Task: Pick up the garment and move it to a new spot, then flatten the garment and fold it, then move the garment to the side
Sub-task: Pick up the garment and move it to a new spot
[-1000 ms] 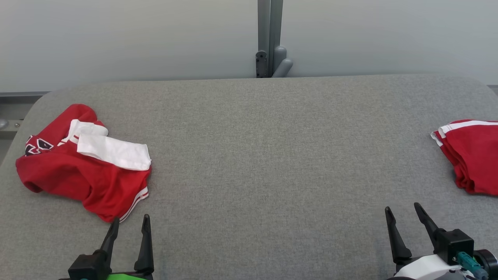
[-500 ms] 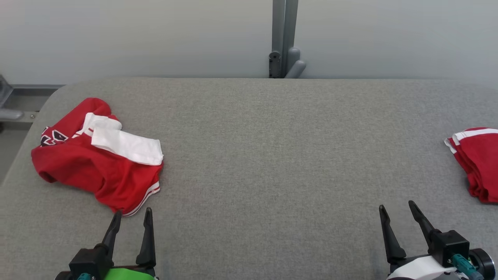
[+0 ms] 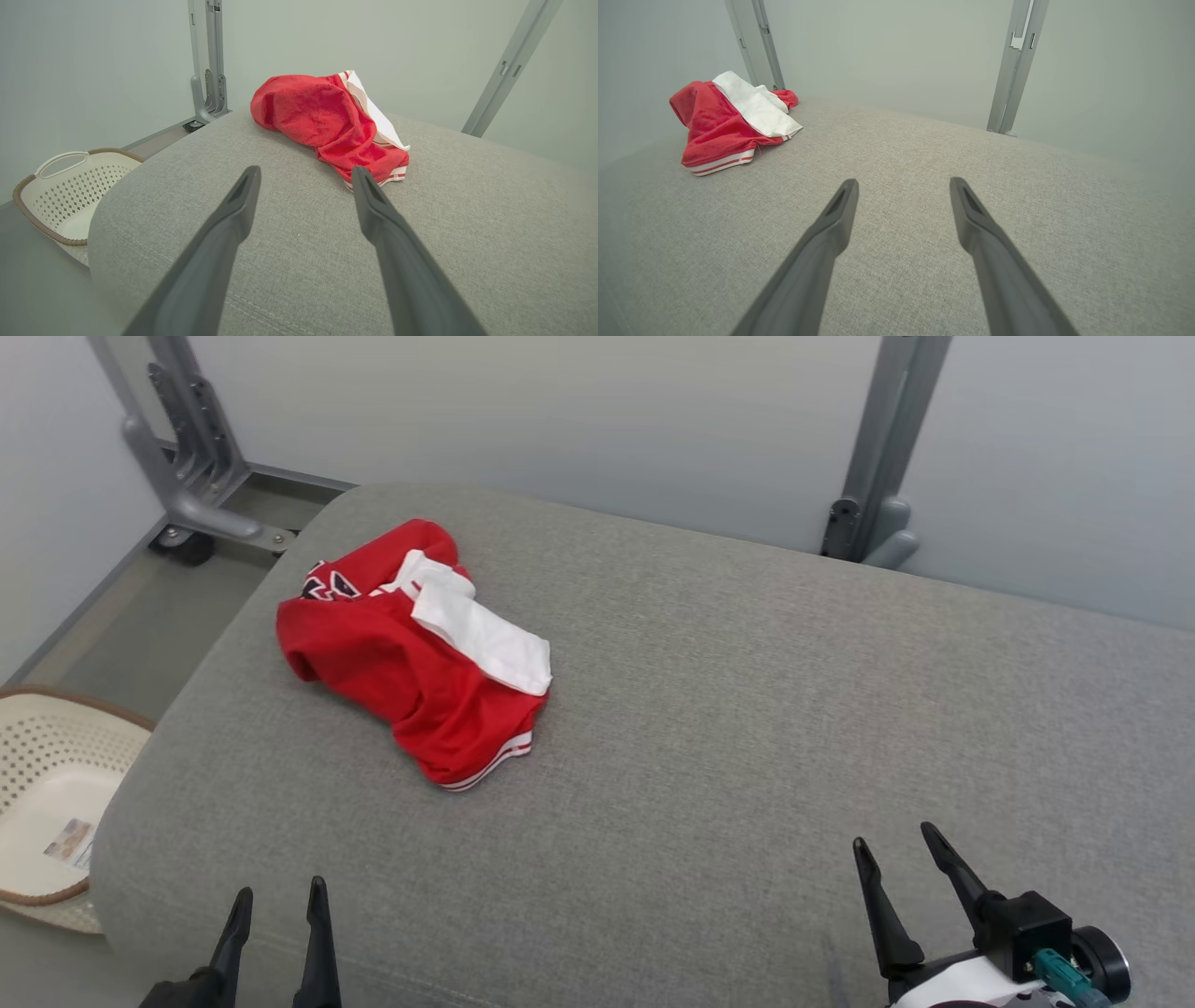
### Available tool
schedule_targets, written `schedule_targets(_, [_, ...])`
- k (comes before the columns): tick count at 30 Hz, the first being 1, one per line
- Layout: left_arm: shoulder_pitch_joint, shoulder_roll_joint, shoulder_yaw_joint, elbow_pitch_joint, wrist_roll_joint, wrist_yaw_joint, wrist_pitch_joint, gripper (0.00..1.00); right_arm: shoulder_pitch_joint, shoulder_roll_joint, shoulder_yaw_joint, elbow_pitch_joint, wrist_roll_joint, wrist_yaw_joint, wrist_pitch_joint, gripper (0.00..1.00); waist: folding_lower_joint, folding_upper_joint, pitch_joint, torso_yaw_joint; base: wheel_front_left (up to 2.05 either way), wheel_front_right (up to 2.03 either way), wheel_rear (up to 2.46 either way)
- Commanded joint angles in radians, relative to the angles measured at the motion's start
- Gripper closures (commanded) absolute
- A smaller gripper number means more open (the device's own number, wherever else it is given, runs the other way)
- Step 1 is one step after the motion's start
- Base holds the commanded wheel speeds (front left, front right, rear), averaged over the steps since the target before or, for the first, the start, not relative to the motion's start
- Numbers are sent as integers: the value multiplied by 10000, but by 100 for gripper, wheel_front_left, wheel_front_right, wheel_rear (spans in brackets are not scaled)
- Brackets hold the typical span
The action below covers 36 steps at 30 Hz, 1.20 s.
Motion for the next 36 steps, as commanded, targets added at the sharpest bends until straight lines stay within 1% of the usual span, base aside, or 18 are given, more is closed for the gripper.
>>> schedule_targets(1, [215,20,115,-74,12,43,-33,0,-130,-5,143,61,108,-14,-42,0,1,0,-340,1290,0,0,0])
schedule_targets(5, [333,18,205,-223,-112,77,-32,0,-292,-72,353,176,159,-14,-42,0,1,0,-248,1373,0,0,0])
schedule_targets(9, [146,16,-12,-82,-133,32,-33,0,-178,-98,286,189,180,-14,-42,0,1,0,-112,1384,0,0,0])
schedule_targets(12, [-433,16,-322,240,-309,2,-33,0,-328,-205,182,65,77,-14,-42,0,1,0,390,1153,0,0,0])
schedule_targets(16, [-1749,11,-983,1004,-783,-11,-33,0,-810,-494,85,-131,-105,-14,-42,0,1,0,1563,711,0,0,0])
schedule_targets(17, [-1749,11,-983,1004,-783,-11,-33,0,-810,-494,85,-131,-105,-14,-42,0,1,0,1563,711,0,0,0])
schedule_targets(24, [-4872,11,-2190,3489,-2082,114,-8,0,-1502,-1063,-112,-382,-416,-14,-41,0,1,0,3360,91,0,0,0])
schedule_targets(26, [-5607,10,-2456,4238,-2060,133,-18,0,-1618,-1193,-65,-422,-490,-14,-38,0,1,0,3680,-93,0,0,0])
schedule_targets(28, [-6227,14,-2520,4909,-2316,97,-25,0,-1722,-1313,-56,-502,-514,-14,-38,0,1,0,3893,-278,0,0,0])
schedule_targets(30, [-6698,11,-2586,5567,-2309,60,-31,0,-1707,-1383,-127,-595,-540,-14,-36,0,1,0,4002,-452,0,0,0])
schedule_targets(36, [-7552,198,-2163,7267,-2320,-46,-29,0,-1463,-1416,-230,-965,-543,-14,-36,0,1,0,4096,-881,0,0,0])
